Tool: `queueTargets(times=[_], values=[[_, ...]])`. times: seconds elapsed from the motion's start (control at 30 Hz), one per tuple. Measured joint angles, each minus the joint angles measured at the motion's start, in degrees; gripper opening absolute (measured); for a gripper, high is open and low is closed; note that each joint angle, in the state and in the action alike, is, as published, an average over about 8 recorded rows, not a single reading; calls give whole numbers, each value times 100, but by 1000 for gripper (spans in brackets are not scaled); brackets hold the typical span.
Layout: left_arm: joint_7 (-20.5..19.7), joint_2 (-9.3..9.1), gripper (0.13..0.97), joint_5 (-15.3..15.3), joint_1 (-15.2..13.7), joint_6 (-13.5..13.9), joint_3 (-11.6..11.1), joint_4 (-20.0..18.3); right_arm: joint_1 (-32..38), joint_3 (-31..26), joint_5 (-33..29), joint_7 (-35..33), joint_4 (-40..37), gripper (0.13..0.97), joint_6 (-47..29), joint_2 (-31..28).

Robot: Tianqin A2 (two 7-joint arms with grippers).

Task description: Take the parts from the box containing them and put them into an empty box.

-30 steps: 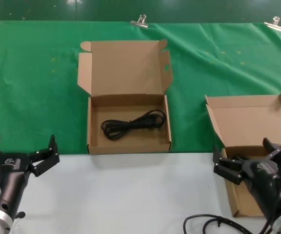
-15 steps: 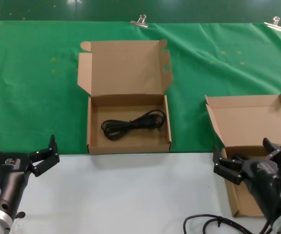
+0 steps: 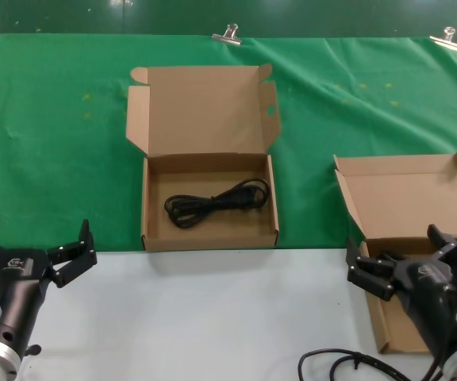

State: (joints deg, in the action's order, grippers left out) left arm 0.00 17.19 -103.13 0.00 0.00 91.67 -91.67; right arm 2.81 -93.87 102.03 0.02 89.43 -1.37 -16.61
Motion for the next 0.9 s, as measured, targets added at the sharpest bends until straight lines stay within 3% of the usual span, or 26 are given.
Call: queueTargets(times=[0.9], values=[[0,0,966,0,0,0,0,0,0,0,0,0,0,966,0,0]])
